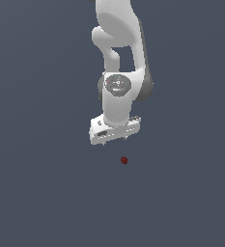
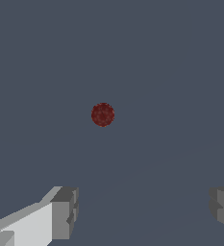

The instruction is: Pick up the object and move it to a goal position.

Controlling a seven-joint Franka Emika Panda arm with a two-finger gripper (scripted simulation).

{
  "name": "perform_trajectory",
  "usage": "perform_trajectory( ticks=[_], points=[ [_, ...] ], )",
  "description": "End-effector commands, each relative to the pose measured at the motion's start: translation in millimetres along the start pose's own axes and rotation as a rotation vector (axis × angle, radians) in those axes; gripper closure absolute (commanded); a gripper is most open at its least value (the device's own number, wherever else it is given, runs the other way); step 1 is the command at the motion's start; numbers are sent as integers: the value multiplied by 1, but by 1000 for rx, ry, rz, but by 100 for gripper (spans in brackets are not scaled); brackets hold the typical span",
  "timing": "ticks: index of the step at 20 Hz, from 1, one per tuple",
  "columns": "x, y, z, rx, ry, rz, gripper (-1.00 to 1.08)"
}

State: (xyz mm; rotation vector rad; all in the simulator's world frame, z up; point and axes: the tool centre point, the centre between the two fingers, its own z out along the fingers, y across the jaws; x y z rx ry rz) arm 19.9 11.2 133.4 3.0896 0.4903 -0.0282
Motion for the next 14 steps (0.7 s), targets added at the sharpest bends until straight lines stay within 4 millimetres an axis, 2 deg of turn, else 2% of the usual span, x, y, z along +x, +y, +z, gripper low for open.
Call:
perform_trajectory(
  ticks=[1, 14],
  points=[
    [7, -3, 7, -1, 0, -76, -92],
    [41, -22, 45, -1, 11, -484, -92]
  ],
)
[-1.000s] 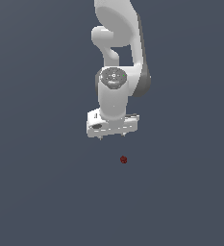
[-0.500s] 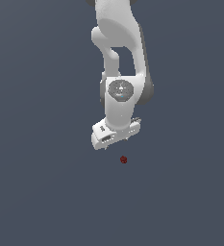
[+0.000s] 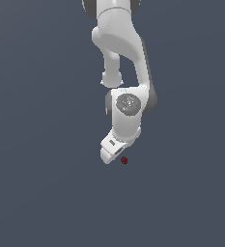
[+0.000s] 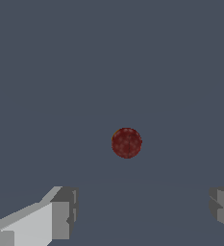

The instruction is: Pick up the object and move it to a goal position.

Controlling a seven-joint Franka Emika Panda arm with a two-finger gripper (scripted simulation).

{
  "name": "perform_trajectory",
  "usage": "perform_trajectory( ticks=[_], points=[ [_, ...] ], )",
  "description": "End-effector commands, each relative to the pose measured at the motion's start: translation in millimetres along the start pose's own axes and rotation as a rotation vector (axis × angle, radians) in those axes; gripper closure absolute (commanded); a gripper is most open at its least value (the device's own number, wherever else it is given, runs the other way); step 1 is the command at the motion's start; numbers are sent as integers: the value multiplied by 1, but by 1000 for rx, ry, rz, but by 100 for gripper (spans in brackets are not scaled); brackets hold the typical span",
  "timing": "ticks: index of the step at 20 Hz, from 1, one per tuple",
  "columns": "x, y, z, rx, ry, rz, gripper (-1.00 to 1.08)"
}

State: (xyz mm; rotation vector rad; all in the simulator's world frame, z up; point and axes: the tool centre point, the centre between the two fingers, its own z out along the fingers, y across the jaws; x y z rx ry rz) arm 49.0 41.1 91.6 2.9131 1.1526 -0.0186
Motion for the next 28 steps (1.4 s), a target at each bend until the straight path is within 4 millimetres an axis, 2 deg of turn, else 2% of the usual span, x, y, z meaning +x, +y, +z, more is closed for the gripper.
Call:
perform_trajectory(
  ticks=[1, 10, 20, 28],
  points=[
    [7, -1, 7, 0, 3, -70, -92],
    [21, -2, 21, 2, 13, -221, -92],
    [23, -3, 27, 2, 14, -245, -92],
    [23, -4, 63, 2, 14, -249, -92]
  ],
)
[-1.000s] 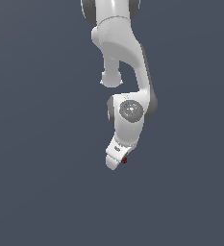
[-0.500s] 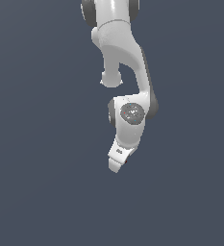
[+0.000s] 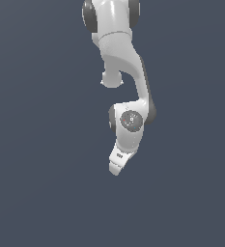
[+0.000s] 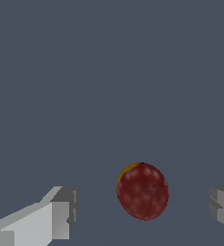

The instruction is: Pick up the object and move it to a goal position.

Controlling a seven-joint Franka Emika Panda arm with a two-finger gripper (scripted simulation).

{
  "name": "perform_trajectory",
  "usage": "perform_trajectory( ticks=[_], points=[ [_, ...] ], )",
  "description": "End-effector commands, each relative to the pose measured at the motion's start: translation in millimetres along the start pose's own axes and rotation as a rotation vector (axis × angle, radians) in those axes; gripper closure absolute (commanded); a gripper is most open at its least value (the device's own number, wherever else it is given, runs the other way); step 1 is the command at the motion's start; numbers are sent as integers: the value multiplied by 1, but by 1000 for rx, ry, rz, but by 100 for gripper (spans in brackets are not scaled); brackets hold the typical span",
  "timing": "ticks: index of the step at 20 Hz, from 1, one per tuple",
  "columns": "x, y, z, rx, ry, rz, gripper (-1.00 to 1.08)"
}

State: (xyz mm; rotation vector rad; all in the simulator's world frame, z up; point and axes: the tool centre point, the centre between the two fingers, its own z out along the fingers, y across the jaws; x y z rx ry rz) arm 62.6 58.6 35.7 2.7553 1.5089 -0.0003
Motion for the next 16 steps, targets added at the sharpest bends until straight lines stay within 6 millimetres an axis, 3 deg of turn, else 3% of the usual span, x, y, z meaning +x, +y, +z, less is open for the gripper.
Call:
perform_trajectory(
  ticks=[1, 7, 8, 16],
  points=[
    [0, 0, 12, 0, 0, -1, -92],
    [1, 1, 19, 0, 0, -2, -92],
    [1, 1, 19, 0, 0, -2, 108],
    [1, 1, 19, 0, 0, -2, 108]
  ],
)
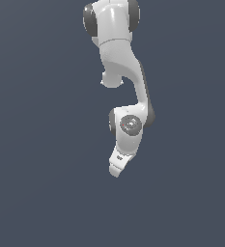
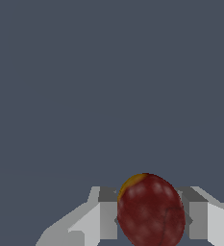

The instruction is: Pick up the object and move it to a goal position.

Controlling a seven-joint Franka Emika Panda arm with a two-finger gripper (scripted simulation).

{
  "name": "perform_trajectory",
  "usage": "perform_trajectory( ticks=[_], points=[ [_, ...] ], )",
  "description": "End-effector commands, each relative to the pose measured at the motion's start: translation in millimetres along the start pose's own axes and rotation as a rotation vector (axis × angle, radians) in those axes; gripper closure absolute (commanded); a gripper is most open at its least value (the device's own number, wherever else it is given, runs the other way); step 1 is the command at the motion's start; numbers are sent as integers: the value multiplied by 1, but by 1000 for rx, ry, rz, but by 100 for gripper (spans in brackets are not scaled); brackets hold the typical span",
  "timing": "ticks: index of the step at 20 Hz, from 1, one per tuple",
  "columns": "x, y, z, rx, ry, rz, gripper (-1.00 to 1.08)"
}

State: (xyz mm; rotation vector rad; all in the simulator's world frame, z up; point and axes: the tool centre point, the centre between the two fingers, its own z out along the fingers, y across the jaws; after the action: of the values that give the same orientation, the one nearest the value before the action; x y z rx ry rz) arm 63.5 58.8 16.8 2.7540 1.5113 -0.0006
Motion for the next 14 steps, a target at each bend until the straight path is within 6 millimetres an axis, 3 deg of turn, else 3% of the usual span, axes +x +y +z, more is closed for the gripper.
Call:
perform_trajectory(
  ticks=[1, 8, 14],
  points=[
    [0, 0, 0, 0, 0, 0, 108],
    [-6, 2, -9, 0, 0, 0, 108],
    [-22, 8, -39, 0, 0, 0, 108]
  ],
)
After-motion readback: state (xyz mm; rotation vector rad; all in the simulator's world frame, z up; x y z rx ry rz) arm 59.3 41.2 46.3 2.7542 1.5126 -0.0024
